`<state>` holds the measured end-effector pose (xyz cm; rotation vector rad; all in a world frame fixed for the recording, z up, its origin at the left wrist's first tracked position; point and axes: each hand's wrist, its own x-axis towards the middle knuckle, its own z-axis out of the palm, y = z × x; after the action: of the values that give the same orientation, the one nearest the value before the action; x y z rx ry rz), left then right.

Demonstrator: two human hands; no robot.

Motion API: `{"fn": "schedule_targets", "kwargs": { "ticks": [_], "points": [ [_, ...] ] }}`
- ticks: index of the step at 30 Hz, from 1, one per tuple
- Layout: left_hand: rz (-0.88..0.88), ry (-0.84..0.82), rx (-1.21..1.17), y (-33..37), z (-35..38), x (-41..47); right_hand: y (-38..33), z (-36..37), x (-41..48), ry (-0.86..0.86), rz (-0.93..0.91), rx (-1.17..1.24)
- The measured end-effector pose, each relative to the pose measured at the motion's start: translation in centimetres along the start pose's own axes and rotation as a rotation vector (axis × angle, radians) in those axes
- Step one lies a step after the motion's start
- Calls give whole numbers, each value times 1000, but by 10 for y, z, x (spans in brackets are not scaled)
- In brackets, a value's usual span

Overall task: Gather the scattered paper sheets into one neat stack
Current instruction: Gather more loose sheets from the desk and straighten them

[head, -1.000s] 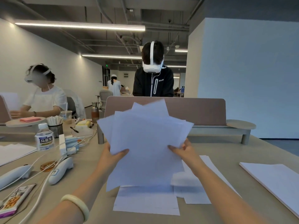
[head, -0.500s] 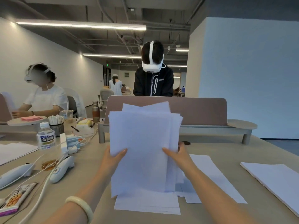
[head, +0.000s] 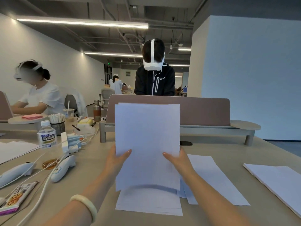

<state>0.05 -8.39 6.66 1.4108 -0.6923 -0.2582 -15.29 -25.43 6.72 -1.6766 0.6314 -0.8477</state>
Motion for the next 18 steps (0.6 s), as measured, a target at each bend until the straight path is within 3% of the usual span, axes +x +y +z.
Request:
{"fn": "schedule_targets", "kwargs": {
  "ticks": [6, 18],
  "points": [
    [-185, 101, 22, -25, 3, -2, 14, 10, -10, 28, 68, -39],
    [-114, 78, -20, -14, 12, -11, 3, 13, -13, 69, 57, 80]
  ]
}}
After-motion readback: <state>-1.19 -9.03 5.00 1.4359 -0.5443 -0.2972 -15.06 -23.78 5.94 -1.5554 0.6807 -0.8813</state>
